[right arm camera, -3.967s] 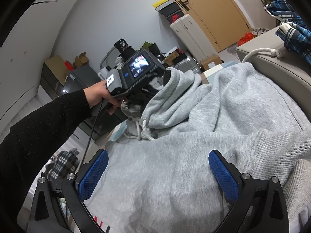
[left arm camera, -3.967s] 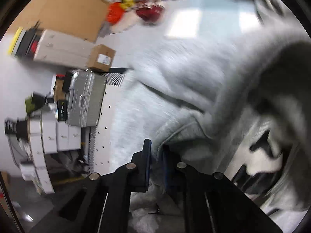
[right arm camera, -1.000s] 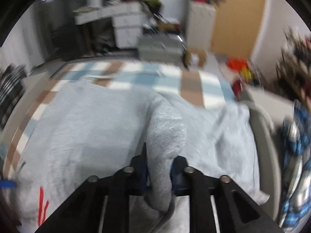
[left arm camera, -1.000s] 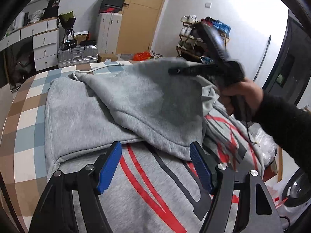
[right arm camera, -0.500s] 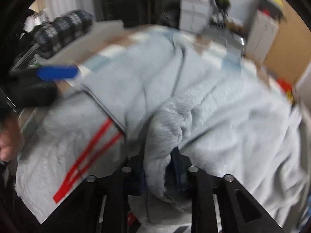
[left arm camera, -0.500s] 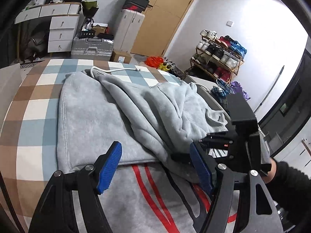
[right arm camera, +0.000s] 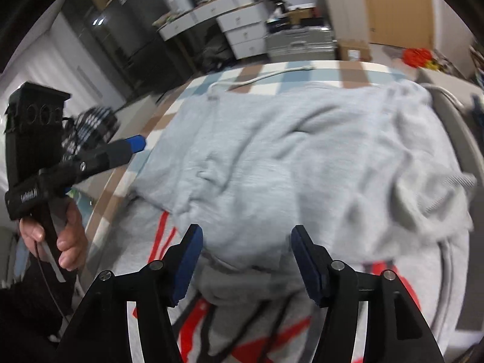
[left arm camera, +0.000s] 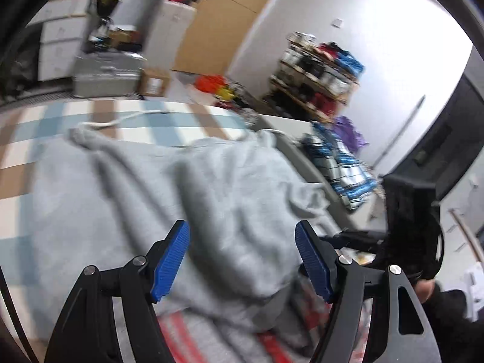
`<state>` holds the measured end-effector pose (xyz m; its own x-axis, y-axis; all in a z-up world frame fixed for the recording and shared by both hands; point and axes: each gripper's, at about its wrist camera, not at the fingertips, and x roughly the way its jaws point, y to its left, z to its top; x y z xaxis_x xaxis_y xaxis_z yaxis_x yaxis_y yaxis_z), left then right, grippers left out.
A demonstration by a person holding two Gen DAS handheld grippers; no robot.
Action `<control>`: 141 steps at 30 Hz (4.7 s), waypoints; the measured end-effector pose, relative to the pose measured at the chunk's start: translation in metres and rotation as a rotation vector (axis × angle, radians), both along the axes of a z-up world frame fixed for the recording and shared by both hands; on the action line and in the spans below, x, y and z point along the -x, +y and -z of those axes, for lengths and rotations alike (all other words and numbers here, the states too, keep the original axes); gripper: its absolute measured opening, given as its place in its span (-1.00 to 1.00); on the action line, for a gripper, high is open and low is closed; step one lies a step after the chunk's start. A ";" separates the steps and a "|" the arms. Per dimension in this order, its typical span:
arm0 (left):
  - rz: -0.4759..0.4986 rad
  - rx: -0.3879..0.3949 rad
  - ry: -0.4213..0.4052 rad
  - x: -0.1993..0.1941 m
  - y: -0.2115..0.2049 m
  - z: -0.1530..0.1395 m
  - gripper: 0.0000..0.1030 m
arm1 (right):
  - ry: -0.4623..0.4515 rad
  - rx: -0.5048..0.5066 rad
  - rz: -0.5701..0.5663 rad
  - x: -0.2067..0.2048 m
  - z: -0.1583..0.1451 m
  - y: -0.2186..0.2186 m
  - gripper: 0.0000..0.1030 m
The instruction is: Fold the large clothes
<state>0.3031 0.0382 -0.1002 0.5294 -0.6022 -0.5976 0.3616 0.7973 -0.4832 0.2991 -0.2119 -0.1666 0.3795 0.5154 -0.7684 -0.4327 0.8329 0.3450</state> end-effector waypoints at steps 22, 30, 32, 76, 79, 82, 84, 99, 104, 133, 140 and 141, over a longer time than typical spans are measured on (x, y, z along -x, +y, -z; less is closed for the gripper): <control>-0.211 -0.466 0.174 -0.015 0.081 0.020 0.32 | -0.039 0.206 0.144 -0.063 -0.008 -0.066 0.92; -0.234 -0.316 0.372 -0.075 0.141 0.069 0.32 | 0.075 0.180 0.204 -0.100 0.026 -0.071 0.92; -0.216 -0.265 0.364 -0.090 0.140 0.072 0.32 | 0.084 0.180 0.197 -0.099 0.030 -0.066 0.92; -0.262 -0.341 0.302 -0.161 0.127 0.080 -0.61 | 0.134 0.439 0.390 -0.278 0.046 -0.086 -0.55; -0.316 -0.308 0.297 -0.159 0.125 0.082 -0.74 | 0.102 0.401 0.402 -0.275 0.041 -0.088 -0.84; -0.317 -0.389 0.242 -0.158 0.111 0.082 -0.76 | -0.002 0.496 0.334 -0.267 0.035 -0.064 -0.86; -0.317 -0.398 0.248 -0.164 0.110 0.083 -0.76 | -0.054 0.550 0.318 -0.267 0.030 -0.050 -0.87; -0.329 -0.492 0.290 -0.240 0.141 0.088 -0.76 | -0.133 0.609 0.365 -0.354 0.017 -0.021 -0.88; -0.350 -0.512 0.300 -0.265 0.148 0.091 -0.76 | -0.138 0.611 0.396 -0.389 0.019 -0.026 -0.88; -0.200 -0.138 -0.112 0.149 0.087 -0.085 0.60 | -0.557 -0.101 0.141 0.095 -0.145 -0.100 1.00; -0.188 -0.434 -0.194 0.203 0.037 -0.070 0.60 | -0.610 0.103 0.136 0.180 -0.140 -0.073 1.00; -0.182 -0.470 -0.180 0.207 0.035 -0.060 0.60 | -0.597 0.125 0.129 0.187 -0.133 -0.070 1.00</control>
<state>0.0959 0.0735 -0.0399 0.7192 -0.1804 -0.6710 0.2418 0.9703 -0.0016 0.1123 -0.2821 -0.0340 0.8155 0.3567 -0.4557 -0.4139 0.9099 -0.0286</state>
